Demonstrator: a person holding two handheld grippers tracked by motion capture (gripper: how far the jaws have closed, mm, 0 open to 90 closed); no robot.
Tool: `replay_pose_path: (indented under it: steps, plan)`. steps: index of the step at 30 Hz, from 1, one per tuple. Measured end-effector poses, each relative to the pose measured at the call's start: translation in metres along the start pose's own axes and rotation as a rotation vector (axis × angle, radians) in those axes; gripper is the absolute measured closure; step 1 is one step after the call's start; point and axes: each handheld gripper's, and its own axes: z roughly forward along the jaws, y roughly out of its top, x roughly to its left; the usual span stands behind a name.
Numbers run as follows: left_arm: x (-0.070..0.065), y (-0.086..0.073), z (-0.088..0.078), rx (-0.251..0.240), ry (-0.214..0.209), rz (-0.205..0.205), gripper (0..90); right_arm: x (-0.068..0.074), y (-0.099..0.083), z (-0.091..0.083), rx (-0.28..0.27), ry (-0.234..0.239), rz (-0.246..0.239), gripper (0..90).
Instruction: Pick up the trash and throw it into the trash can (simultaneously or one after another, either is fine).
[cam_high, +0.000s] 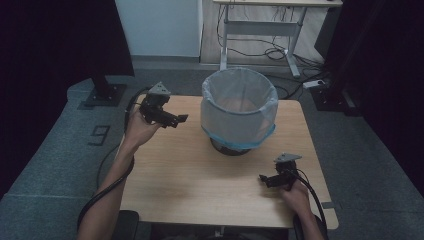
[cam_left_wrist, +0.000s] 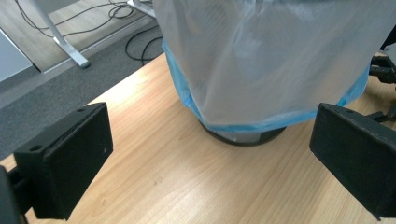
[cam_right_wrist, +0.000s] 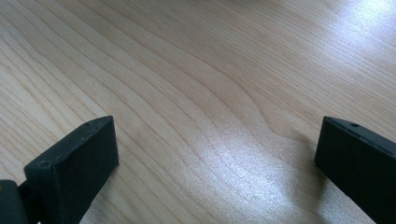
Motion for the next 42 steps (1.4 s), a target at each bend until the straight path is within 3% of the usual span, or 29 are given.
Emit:
replay_pose_path:
  steps: [13, 42]
  plan:
    - [0.004, -0.036, 0.002, -0.006, 0.003, -0.030, 0.0, 0.000, 0.000, 0.000, -0.002, 0.001, 0.000, 0.0]
    - [-0.003, -0.133, 0.038, 0.024, -0.008, -0.081, 0.0, 0.001, 0.000, 0.000, -0.003, -0.001, 0.007, 0.0]
